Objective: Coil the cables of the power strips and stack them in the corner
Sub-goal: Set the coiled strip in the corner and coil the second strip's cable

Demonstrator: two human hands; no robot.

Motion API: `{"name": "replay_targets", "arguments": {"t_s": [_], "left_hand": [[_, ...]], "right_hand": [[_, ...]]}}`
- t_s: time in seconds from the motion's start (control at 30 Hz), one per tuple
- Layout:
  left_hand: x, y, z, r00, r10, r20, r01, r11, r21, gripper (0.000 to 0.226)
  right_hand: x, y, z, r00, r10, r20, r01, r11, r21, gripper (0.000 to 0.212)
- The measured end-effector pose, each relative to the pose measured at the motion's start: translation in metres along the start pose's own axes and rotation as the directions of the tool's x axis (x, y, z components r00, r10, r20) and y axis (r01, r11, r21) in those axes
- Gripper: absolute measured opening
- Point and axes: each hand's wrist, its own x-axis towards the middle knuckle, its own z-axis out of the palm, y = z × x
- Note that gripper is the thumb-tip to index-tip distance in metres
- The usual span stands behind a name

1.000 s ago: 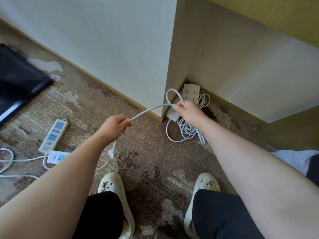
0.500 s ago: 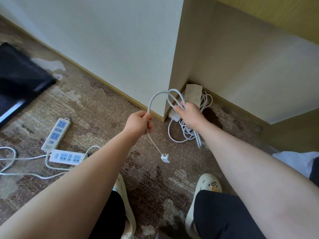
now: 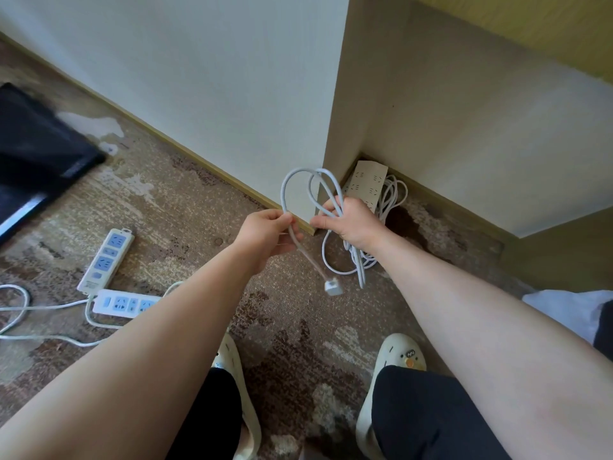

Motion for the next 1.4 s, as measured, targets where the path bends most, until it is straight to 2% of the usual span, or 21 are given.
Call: {"name": "replay_targets", "arguments": {"t_s": [0.23, 0.5, 0.67, 0.73, 0.8, 0.87, 0.93, 1.03, 1.1, 1.17, 1.27, 1.4], "left_hand": [[0.005, 0.012, 0.019, 0.995, 0.057, -0.081, -0.052, 0.997, 0.058, 0.020], [0.010, 0.016, 0.022, 0.986, 0.125, -0.106, -0.116, 0.989, 0.086, 0.017], [0.013, 0.008, 0.021, 0.972, 0.186, -0.144, -0.158, 0.970, 0.183, 0.021], [0.012, 0.002, 0.019, 0.978, 0.182, -0.100, -0.157, 0.963, 0.218, 0.020], [0.011, -0.006, 0.017, 0.988, 0.154, -0.010, -0.144, 0.943, 0.301, 0.022], [0.010, -0.017, 0.015, 0.989, 0.117, 0.087, -0.144, 0.882, 0.449, 0.034], [0.008, -0.027, 0.015, 0.984, 0.059, 0.170, -0.145, 0.819, 0.555, 0.048], [0.007, -0.033, 0.021, 0.948, -0.039, 0.316, -0.117, 0.879, 0.461, 0.066], [0.008, -0.037, 0.030, 0.915, -0.046, 0.400, -0.135, 0.900, 0.413, 0.084], [0.011, -0.046, 0.039, 0.915, -0.005, 0.404, -0.214, 0.842, 0.495, 0.096], [0.019, -0.066, 0.050, 0.948, 0.099, 0.301, -0.280, 0.708, 0.649, 0.090], [0.029, -0.084, 0.059, 0.951, 0.168, 0.258, -0.297, 0.719, 0.628, 0.076]], "right_hand": [[-0.002, 0.000, -0.003, 0.997, 0.035, 0.073, -0.040, 0.997, 0.071, 0.031], [-0.002, -0.001, -0.002, 0.989, 0.050, 0.141, -0.064, 0.994, 0.094, 0.008], [-0.001, -0.003, 0.000, 0.992, 0.058, 0.113, -0.066, 0.996, 0.066, 0.027], [-0.002, -0.003, -0.001, 0.992, 0.065, 0.111, -0.073, 0.995, 0.066, 0.030], [-0.003, -0.004, -0.002, 0.994, 0.068, 0.086, -0.076, 0.993, 0.088, 0.018], [-0.003, -0.007, -0.006, 0.996, 0.070, 0.052, -0.076, 0.990, 0.117, 0.007], [-0.003, -0.009, -0.010, 0.998, 0.051, 0.033, -0.055, 0.990, 0.132, 0.010], [-0.005, -0.009, -0.010, 0.999, 0.041, 0.020, -0.043, 0.987, 0.157, 0.013], [-0.006, -0.009, -0.009, 0.999, 0.036, 0.003, -0.036, 0.983, 0.180, 0.012], [-0.007, -0.009, -0.008, 1.000, 0.029, -0.008, -0.026, 0.976, 0.217, 0.014], [-0.009, -0.008, -0.009, 0.999, 0.026, -0.036, -0.016, 0.969, 0.245, 0.017], [-0.008, -0.001, -0.007, 0.993, 0.080, -0.085, -0.047, 0.939, 0.340, 0.019]]}}
